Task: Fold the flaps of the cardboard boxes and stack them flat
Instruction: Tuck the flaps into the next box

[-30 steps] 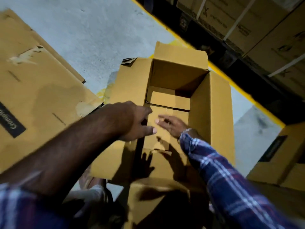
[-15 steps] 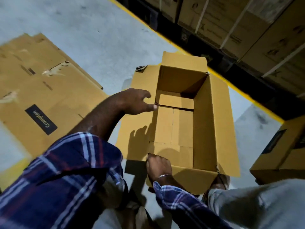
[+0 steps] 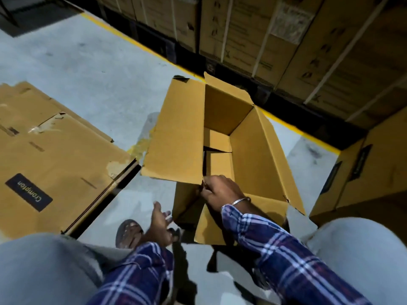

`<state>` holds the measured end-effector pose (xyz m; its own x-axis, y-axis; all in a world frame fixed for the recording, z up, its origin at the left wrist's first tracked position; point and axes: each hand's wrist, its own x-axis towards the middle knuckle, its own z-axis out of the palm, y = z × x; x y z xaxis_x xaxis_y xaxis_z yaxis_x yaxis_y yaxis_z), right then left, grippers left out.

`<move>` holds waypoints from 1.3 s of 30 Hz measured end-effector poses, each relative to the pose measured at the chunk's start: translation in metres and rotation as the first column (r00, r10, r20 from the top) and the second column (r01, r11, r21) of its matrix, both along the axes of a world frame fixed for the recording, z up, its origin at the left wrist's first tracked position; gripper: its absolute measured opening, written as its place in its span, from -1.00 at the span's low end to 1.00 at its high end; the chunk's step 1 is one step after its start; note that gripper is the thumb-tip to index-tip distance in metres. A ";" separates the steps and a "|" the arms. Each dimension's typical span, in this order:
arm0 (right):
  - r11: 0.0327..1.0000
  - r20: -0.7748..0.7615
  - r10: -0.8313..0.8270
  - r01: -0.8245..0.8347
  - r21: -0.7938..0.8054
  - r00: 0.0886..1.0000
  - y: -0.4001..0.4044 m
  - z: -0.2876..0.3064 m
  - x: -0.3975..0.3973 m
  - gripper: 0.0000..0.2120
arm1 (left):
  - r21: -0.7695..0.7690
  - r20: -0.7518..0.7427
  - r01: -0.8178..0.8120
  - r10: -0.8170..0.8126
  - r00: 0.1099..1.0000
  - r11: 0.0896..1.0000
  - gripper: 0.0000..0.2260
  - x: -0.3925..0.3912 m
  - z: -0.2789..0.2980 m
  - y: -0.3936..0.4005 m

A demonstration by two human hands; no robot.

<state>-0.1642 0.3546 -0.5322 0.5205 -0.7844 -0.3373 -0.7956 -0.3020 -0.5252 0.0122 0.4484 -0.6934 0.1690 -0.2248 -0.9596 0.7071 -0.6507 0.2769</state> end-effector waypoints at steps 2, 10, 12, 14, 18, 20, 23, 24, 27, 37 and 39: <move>0.999 0.063 -0.023 0.021 0.028 0.998 -0.002 0.006 -0.009 -0.88 | -0.191 -0.144 -0.065 0.038 0.989 0.979 -0.23 -0.037 0.024 0.007; 0.981 0.349 -0.165 0.117 0.155 0.922 -0.014 0.008 -0.017 -0.90 | -0.301 -0.143 -0.230 0.195 0.970 0.925 -0.26 -0.033 0.028 -0.010; 0.971 0.449 -0.201 0.118 0.206 0.871 -0.021 0.015 -0.011 -0.83 | -0.378 -0.162 -0.282 0.236 0.958 0.882 -0.24 -0.024 0.036 -0.015; 0.960 0.534 -0.238 0.112 0.258 0.811 -0.025 0.022 -0.006 -0.73 | -0.424 -0.131 -0.323 0.296 0.946 0.846 -0.24 -0.017 0.055 -0.021; 0.916 0.656 -0.342 0.084 0.391 0.673 -0.037 0.041 -0.002 -0.78 | -0.510 0.060 -0.329 0.415 0.908 0.794 -0.40 0.009 0.096 -0.039; 0.906 0.700 -0.390 0.113 0.408 0.598 -0.048 0.040 -0.004 -0.70 | -0.537 0.161 -0.347 0.497 0.853 0.769 -0.37 0.020 0.124 -0.050; 0.862 0.729 -0.500 0.194 0.468 0.467 -0.063 0.021 -0.009 -0.87 | -0.602 0.403 -0.251 0.559 0.725 0.758 -0.42 0.031 0.160 -0.065; 0.832 0.734 -0.554 0.229 0.505 0.393 -0.064 0.011 -0.012 -0.91 | -0.622 0.493 -0.160 0.543 0.680 0.766 -0.40 0.032 0.172 -0.069; 0.647 0.648 -0.758 0.219 0.730 0.079 -0.058 -0.019 -0.020 -0.62 | -0.602 0.725 0.169 0.447 0.524 0.780 -0.53 0.016 0.203 -0.080; 0.161 0.235 -0.857 0.196 0.967 -0.458 -0.012 -0.088 -0.077 -0.48 | 0.030 0.997 0.811 -0.070 0.013 0.585 -0.48 -0.102 0.177 -0.114; 0.058 0.162 -0.855 0.218 0.974 -0.493 -0.004 -0.088 -0.085 -0.58 | 0.092 0.990 0.874 -0.141 -0.027 0.476 -0.45 -0.108 0.154 -0.113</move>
